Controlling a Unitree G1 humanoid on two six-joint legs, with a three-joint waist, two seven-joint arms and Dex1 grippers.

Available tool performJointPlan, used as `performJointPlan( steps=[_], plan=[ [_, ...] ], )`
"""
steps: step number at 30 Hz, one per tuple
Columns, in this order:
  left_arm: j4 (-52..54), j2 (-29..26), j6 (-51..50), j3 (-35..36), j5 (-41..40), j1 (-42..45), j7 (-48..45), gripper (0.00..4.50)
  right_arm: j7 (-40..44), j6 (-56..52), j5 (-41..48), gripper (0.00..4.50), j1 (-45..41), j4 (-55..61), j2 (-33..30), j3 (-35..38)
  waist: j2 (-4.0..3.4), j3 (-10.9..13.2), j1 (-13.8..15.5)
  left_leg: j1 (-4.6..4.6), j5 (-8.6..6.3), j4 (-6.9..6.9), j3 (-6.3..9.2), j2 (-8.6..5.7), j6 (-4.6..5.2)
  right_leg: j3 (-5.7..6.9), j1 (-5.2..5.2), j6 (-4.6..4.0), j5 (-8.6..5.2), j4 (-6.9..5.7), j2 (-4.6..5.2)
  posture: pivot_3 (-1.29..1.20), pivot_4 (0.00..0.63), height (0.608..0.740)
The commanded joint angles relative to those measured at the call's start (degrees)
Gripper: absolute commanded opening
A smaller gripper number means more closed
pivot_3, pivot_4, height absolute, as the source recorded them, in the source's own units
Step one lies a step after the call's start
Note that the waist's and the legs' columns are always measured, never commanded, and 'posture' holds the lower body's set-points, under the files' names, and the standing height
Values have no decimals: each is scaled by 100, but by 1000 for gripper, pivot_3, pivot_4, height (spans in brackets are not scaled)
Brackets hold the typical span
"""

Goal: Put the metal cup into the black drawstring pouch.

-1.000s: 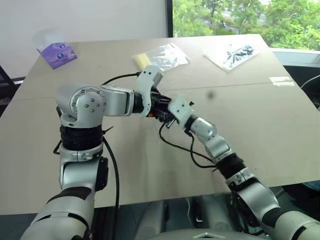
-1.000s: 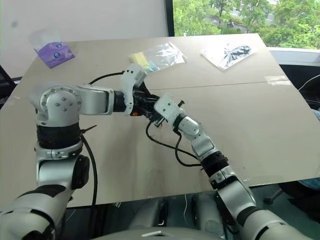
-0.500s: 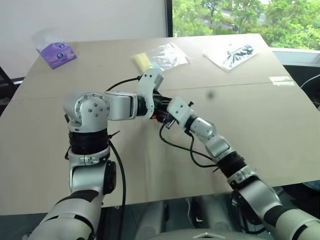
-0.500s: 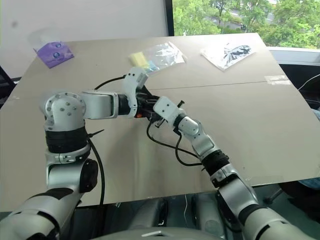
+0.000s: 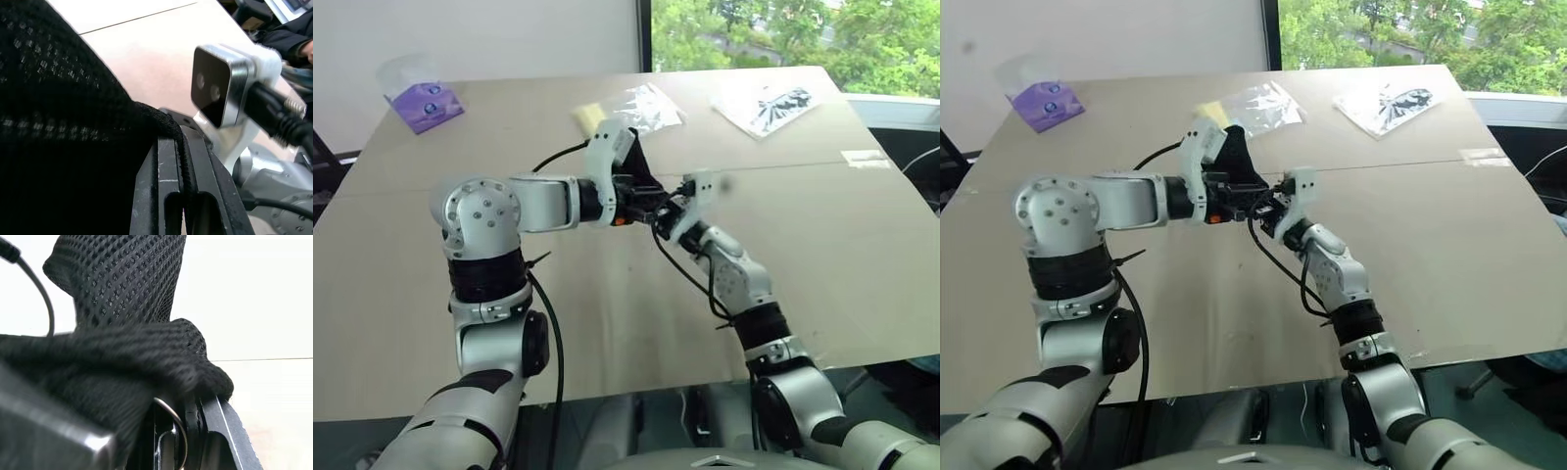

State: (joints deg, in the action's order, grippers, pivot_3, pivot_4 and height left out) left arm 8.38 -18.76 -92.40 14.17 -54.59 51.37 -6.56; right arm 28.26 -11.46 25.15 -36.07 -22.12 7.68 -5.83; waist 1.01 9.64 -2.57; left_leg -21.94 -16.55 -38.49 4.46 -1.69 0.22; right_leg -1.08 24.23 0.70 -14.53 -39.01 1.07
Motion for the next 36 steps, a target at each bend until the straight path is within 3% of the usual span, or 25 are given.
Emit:
performJointPlan(
  steps=[1, 3, 6, 9, 12, 16, 24, 28, 36],
  plan=[
    [-194, 319, -10, 322, -713, 282, 284, 0, -520, 1422, -1712, 25, -224, -321, 133, -1050, 0, 0, -4, 0, 0, 0, -3, 0, 0, -2, 1, 0, 0, 0, 0, 0, 150, 740],
    [-322, 437, -10, 466, -1120, 419, 506, 0, -1199, 2195, -2980, 25, -458, -939, -160, -1591, 0, 0, 4, 2, 0, -1, -6, 0, 0, -6, 2, 0, 0, -2, 0, 0, 150, 740],
    [-484, 557, -10, 643, -1583, 536, 884, 0, -1466, 2810, -3486, 25, -633, -1500, -183, -1711, 2, -1, 22, -2, 0, -6, -5, -2, 0, -4, 4, 1, 0, -2, 2, 0, 150, 740],
    [-639, 604, -10, 735, -1870, 528, 1264, 0, -943, 2660, -2706, 25, -523, -1492, 245, -1256, 4, -2, 14, -4, 0, -5, -3, -2, 0, -1, 2, 1, 0, 5, 4, 0, 150, 740],
    [-626, 577, -10, 898, -2202, 333, 1515, 0, -386, 1449, -895, 25, -324, -772, 821, -353, 3, -1, 14, -4, 0, -2, -1, 1, 0, -1, 1, 1, 1, 5, 3, 0, 150, 740],
    [-663, 504, 65, 1141, -2672, 50, 1888, 0, -126, 675, 79, 25, -229, -237, 783, -42, 3, -2, 7, -4, 0, -7, 6, 0, 0, 7, -2, 1, 0, 6, 5, 0, 150, 740],
    [-1487, 184, 1231, 1061, -4466, 10, 3275, 0, 55, 1152, -1282, 25, 81, -303, -1, -1003, 4, -2, 18, -2, 0, -4, 0, 0, 0, -1, 0, 1, 0, 1, 3, 0, 150, 740],
    [-2093, -240, 1598, 696, -5313, 71, 3738, 0, 351, 854, -1424, 25, 209, -370, -101, -1103, 4, -2, 30, -3, 0, -6, 3, -2, 0, 2, 0, 1, 0, 2, 5, 0, 150, 740],
    [-2650, -813, 1683, -49, -5841, 163, 3732, 0, 324, 609, -1344, 25, 157, -455, 128, -771, 5, -3, 16, -3, 0, -5, 5, -2, 0, 3, 1, 0, 0, 3, 4, 0, 150, 740]
  ],
)
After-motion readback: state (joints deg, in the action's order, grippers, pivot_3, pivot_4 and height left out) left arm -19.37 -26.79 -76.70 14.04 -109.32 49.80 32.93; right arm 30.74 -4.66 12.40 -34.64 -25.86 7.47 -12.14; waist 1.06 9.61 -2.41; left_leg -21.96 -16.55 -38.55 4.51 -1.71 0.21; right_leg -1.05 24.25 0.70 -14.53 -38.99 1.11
